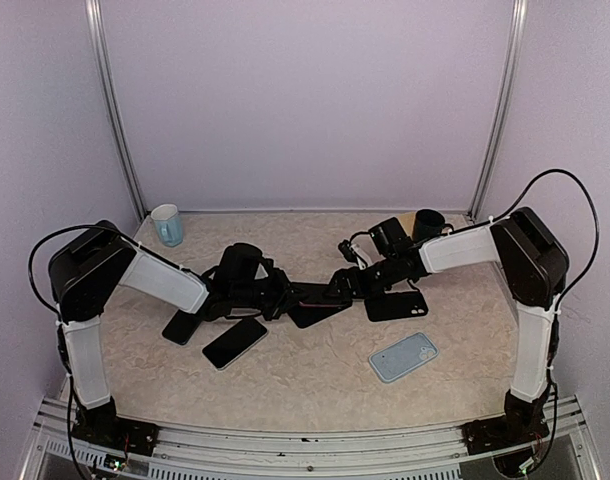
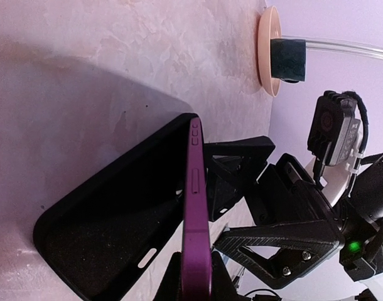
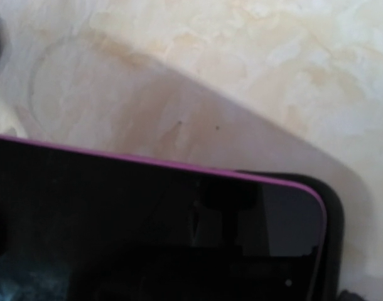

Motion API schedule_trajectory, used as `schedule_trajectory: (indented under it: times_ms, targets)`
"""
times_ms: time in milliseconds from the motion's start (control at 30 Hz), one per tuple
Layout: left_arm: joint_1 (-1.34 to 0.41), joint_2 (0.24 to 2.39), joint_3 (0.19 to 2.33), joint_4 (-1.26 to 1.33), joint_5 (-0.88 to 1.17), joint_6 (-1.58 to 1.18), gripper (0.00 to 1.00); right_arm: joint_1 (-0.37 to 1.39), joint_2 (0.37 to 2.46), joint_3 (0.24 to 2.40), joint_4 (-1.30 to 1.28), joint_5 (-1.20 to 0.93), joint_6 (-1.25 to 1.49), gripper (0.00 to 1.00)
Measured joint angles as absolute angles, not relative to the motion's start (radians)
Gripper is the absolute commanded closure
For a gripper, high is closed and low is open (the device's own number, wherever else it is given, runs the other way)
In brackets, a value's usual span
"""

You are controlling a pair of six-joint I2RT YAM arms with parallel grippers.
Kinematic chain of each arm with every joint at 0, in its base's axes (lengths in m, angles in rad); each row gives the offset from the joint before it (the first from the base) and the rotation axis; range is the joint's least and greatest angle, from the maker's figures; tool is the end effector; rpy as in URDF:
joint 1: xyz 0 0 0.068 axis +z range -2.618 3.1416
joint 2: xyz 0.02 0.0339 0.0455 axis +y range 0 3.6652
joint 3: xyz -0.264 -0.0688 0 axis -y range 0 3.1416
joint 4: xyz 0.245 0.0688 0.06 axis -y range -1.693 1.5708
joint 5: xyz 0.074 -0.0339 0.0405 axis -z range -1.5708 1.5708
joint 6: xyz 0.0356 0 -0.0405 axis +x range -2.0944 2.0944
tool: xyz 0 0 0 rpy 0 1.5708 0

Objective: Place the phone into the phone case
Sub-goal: Install the phone on the phone case.

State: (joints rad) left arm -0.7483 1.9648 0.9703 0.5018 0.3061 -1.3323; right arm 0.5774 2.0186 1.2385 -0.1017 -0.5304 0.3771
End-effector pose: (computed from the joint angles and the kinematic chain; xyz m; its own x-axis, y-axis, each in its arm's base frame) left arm 0.2860 -0.2802 0.1335 -0.9014 -0.4274 -0.0696 -0.1376 0.4351 -0.8898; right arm 0.3398 0.2428 0.1410 -0.8739 -0.1902 -0.4473 -0.4502 0.6639 0.5971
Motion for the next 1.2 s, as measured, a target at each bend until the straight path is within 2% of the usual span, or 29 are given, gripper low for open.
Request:
schedule_trajectory:
  times_ms: [800, 1200]
  targets:
    - [-0.762, 1.988, 0.914, 0.638, 0.288, -1.476, 1.00, 0.594, 1.995, 1.198, -0.076, -0.528, 0.410, 0.00]
    - [-0.733, 2.055, 0.956, 0.673, 0.371, -1.338, 1.00, 0.594, 1.986, 1.196, -0.089, -0.480, 0.400, 0.00]
